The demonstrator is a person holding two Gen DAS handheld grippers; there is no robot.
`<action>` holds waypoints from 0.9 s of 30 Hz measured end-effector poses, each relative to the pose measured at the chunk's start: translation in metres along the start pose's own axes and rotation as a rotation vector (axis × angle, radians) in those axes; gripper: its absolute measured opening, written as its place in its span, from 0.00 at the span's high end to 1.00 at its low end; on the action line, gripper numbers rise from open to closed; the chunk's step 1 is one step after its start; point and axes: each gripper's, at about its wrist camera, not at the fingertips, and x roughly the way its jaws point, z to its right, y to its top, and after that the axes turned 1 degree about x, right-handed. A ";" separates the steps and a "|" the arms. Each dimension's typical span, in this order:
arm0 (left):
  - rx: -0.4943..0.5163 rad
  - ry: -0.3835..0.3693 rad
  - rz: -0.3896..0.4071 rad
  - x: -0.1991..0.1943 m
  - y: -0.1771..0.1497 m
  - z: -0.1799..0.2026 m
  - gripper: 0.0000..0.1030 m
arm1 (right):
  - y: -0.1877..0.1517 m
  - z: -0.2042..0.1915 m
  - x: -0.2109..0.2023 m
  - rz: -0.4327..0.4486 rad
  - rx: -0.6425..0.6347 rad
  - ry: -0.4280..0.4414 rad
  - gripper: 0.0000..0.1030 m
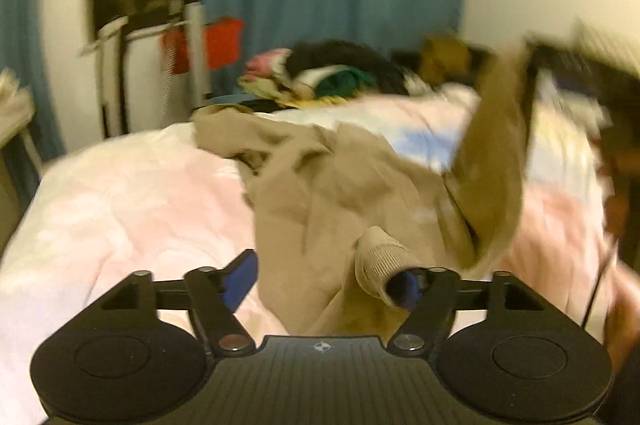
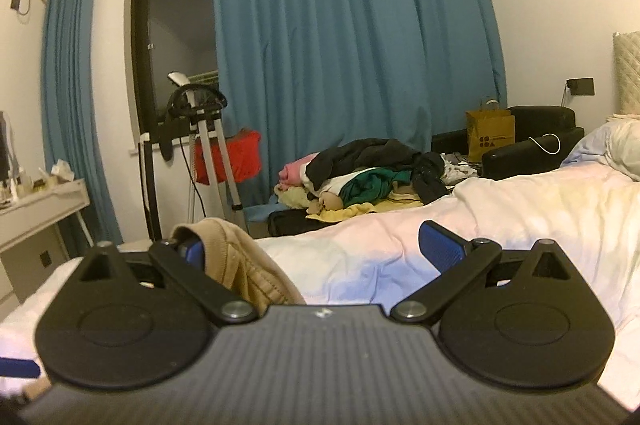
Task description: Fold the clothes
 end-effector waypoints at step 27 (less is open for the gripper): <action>-0.256 0.400 0.348 0.067 0.034 0.003 0.19 | -0.029 0.017 -0.001 -0.103 -0.067 -0.072 0.00</action>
